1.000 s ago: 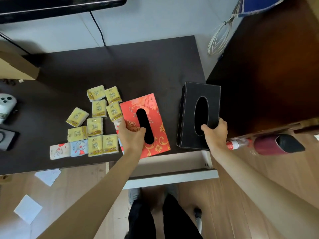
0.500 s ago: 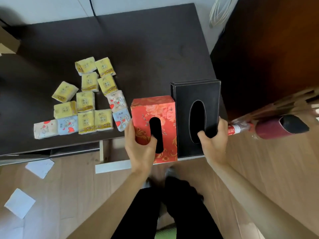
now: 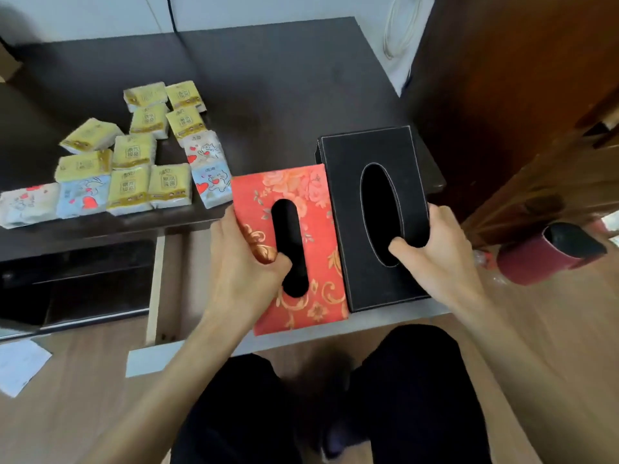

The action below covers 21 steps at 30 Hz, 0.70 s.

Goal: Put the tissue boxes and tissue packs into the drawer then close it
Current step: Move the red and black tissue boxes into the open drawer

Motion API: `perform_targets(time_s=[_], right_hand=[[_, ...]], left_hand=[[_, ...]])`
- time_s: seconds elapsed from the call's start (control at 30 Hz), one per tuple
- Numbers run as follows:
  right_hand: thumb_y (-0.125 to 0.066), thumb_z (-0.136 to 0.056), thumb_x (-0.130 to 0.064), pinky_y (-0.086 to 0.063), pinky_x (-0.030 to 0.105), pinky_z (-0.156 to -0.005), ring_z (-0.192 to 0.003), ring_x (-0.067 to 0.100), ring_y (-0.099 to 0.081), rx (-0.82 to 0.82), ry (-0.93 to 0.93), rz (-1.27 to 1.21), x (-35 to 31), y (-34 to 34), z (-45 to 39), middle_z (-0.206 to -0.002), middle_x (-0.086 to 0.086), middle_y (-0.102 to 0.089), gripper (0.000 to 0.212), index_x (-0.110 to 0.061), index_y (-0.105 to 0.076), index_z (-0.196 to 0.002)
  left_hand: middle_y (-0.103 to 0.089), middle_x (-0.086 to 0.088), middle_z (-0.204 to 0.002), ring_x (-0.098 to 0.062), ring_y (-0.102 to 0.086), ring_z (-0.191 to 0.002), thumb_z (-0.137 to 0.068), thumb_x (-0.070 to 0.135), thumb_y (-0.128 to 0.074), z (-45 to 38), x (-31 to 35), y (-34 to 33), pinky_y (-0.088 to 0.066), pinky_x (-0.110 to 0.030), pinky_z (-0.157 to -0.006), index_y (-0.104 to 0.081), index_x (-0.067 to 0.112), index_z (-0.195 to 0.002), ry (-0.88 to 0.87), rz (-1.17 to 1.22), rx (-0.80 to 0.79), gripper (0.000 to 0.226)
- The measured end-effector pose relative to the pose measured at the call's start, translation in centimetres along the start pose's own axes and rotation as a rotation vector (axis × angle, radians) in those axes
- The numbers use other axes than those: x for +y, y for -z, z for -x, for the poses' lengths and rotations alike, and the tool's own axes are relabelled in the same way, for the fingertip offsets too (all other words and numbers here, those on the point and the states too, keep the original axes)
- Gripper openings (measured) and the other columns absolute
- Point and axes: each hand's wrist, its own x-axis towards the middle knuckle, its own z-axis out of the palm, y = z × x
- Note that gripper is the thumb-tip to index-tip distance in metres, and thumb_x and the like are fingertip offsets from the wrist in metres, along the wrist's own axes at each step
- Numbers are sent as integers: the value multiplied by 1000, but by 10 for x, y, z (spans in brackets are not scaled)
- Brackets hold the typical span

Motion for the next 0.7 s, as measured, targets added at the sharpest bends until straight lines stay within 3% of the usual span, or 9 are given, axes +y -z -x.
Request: perform_targets(time_s=[0.1, 0.2, 0.33, 0.47, 0.6, 0.7], right_hand=[[-65, -73, -53, -42, 38, -76, -94, 24, -63, 42, 128, 181, 19, 8, 23, -110, -11, -62, 54, -34, -49, -121], [-61, -73, -57, -44, 40, -76, -89, 28, -61, 161, 296, 246, 30, 12, 52, -108, -10, -63, 74, -34, -33, -137], [-63, -74, -52, -49, 46, -74, -89, 35, -62, 90, 222, 235, 30, 24, 94, -107, -3, -66, 48, -33, -46, -114], [-56, -74, -59, -38, 39, -60, -67, 18, -52, 60, 210, 282, 43, 18, 108, -89, -12, -61, 41, -34, -45, -104], [-48, -72, -66, -31, 36, -54, -59, 12, -45, 57, 221, 454, 49, 17, 105, -77, -13, -53, 47, -28, -46, -99], [-46, -71, -70, -34, 37, -58, -63, 24, -47, 80, 277, 615, 49, 16, 95, -69, -11, -45, 50, -24, -50, -92]], left_hand=[[-58, -1, -109, -21, -60, -97, -62, 34, -73, 25, -14, 5, -46, -34, -75, -45, 29, -116, -112, -153, -15, 60], [-60, 2, -107, -20, -60, -94, -60, 44, -71, 49, -22, 7, -44, -36, -75, -44, 29, -114, -199, -231, 55, 62], [-61, -3, -99, -25, -60, -91, -70, 25, -74, 89, -23, 10, -40, -32, -68, -45, 16, -109, -118, -278, -6, 49], [-57, 4, -81, -6, -48, -63, -72, 33, -73, 102, -28, 10, -25, -19, -49, -37, 20, -95, -157, -378, -47, 44], [-51, 3, -81, -13, -43, -60, -73, 43, -68, 107, -29, 13, -27, -28, -51, -32, 18, -102, -202, -483, -59, 53], [-53, 1, -77, -20, -48, -64, -75, 47, -65, 100, -29, 11, -34, -34, -54, -35, 14, -100, -168, -578, -113, 51]])
